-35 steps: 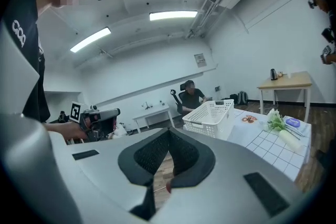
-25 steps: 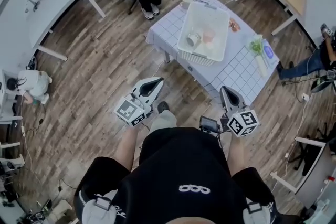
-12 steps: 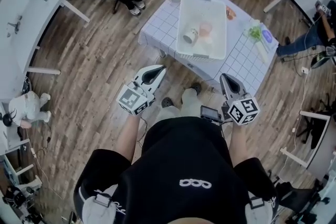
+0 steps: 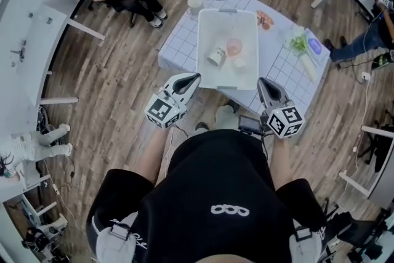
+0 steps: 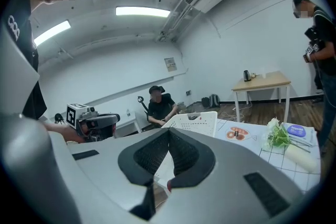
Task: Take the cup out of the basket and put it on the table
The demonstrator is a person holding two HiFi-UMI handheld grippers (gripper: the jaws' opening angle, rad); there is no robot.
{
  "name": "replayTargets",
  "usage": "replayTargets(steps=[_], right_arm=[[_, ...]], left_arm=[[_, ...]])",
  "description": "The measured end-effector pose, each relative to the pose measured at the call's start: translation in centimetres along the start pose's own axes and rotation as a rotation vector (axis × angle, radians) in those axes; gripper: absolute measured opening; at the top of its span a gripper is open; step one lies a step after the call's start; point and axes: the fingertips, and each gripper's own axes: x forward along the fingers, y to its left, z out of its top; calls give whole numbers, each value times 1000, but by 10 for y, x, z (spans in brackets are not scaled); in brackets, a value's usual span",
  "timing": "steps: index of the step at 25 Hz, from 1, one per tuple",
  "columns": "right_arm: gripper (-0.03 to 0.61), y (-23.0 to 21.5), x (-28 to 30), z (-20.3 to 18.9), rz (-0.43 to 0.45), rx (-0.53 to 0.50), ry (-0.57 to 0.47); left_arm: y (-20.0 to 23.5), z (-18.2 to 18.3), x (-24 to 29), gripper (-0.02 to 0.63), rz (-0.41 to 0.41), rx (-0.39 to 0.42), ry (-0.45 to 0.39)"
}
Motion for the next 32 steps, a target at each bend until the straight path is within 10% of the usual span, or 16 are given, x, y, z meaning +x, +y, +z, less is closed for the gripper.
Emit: replayTargets(steps=[18,26,32], right_arm=[[21,-93,24,17,-53,43,31],[21,-96,22,17,-142,67,26],[21,-89,19,11,-206,92,25]], left_arm=[[43,-52,186,14,-152,175,264],[57,-119,240,305,-281,229,500],[58,-164,266,356,-366,321,709]])
